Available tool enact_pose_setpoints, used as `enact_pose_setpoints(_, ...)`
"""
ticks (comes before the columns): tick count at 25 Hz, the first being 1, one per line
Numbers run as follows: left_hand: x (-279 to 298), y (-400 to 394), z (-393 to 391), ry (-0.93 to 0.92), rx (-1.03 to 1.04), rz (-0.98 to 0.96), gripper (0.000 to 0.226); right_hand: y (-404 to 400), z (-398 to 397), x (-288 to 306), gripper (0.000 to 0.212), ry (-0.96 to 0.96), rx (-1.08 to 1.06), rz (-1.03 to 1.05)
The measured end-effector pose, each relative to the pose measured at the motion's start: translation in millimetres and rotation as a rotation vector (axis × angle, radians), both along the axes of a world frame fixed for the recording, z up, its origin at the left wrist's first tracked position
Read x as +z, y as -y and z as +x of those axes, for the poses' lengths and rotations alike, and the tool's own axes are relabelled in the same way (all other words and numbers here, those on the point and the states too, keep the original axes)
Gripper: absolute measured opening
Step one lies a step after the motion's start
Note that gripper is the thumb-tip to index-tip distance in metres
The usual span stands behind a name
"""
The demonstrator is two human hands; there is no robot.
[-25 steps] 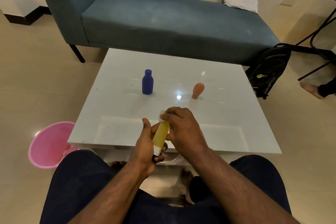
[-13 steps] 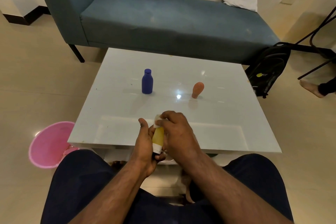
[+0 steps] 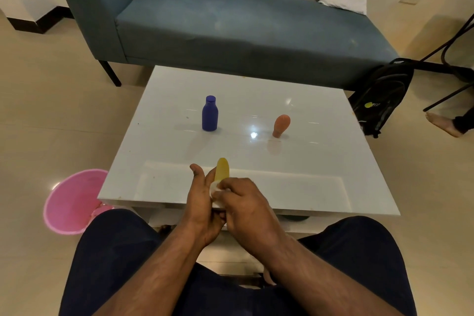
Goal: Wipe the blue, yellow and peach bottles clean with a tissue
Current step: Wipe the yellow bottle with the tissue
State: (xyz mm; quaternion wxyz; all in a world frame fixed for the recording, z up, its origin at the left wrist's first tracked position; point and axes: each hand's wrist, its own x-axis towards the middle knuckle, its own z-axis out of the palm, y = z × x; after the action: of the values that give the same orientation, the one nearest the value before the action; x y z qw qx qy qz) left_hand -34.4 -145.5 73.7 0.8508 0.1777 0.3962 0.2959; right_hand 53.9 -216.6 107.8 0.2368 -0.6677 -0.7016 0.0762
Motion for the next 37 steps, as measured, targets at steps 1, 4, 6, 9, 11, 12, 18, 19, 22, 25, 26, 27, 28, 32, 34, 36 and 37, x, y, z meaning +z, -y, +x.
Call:
enact_pose_setpoints(1,0.2,-1.4,-0.6,0.008,0.0,0.004,0.08,4.0,3.9,-0.5,0.033,0.015,0.026,0.001)
enact_pose_setpoints(4,-1.5,-1.3,4.0,-0.002,-0.01,0.04,0.077,-10.1,16.9,-1.8,0.032,-0.008,-0.057,0.044)
enact_pose_setpoints(6,-2.9,1.0,5.4,0.022,0.01,0.037,0.077,-17.3,10.1,-1.3,0.03,-0.043,-0.118,0.052)
enact_pose_setpoints(9,-0.7,-1.3,0.1,0.074,0.018,0.0,0.078,-4.8,1.1,-6.1,0.026,-0.006,-0.005,0.054)
enact_pose_setpoints(11,1.1,-0.8,1.4,0.045,-0.02,-0.006,0.073,1.0,9.6,-8.0,0.026,-0.043,0.021,0.068)
enact_pose_setpoints(12,1.9,0.3,2.7,0.021,-0.037,0.002,0.069,-1.9,14.3,-9.6,0.025,-0.094,-0.012,0.083)
enact_pose_setpoints(18,1.3,-6.0,0.9,0.08,-0.016,-0.124,0.063,-3.4,2.3,-9.0,0.023,-0.193,-0.121,0.105)
enact_pose_setpoints(19,-0.1,-8.2,0.4,0.078,-0.006,-0.147,0.063,3.5,0.8,-9.1,0.022,-0.176,-0.076,0.104)
enact_pose_setpoints(22,-0.4,-8.1,1.9,0.084,0.033,-0.158,0.062,0.9,6.9,-5.3,0.019,-0.234,-0.124,0.113)
enact_pose_setpoints(25,3.9,-3.7,2.0,0.074,0.027,-0.142,0.06,-18.1,13.4,1.1,0.014,-0.27,-0.253,0.142)
enact_pose_setpoints(26,3.6,-3.8,1.3,0.075,0.035,-0.146,0.06,-19.3,10.4,1.3,0.014,-0.26,-0.248,0.134)
enact_pose_setpoints(27,2.4,-5.1,0.6,0.082,0.048,-0.159,0.061,-16.5,5.7,0.5,0.014,-0.249,-0.224,0.119)
enact_pose_setpoints(28,0.8,-6.7,-0.5,0.09,0.061,-0.181,0.064,-11.0,0.5,-1.5,0.013,-0.234,-0.186,0.109)
enact_pose_setpoints(32,0.4,-5.1,-0.6,0.108,0.051,-0.166,0.062,-12.2,6.8,-5.5,0.008,-0.298,-0.2,0.123)
enact_pose_setpoints(34,4.7,-3.6,0.8,0.121,0.041,-0.151,0.057,-24.8,16.7,-3.4,0.015,-0.324,-0.269,0.132)
enact_pose_setpoints(36,6.8,-5.0,0.6,0.152,0.06,-0.175,0.058,-26.0,15.5,-5.9,0.014,-0.298,-0.264,0.135)
enact_pose_setpoints(37,5.3,-6.8,0.1,0.159,0.069,-0.19,0.06,-21.3,12.1,-9.3,0.014,-0.277,-0.247,0.13)
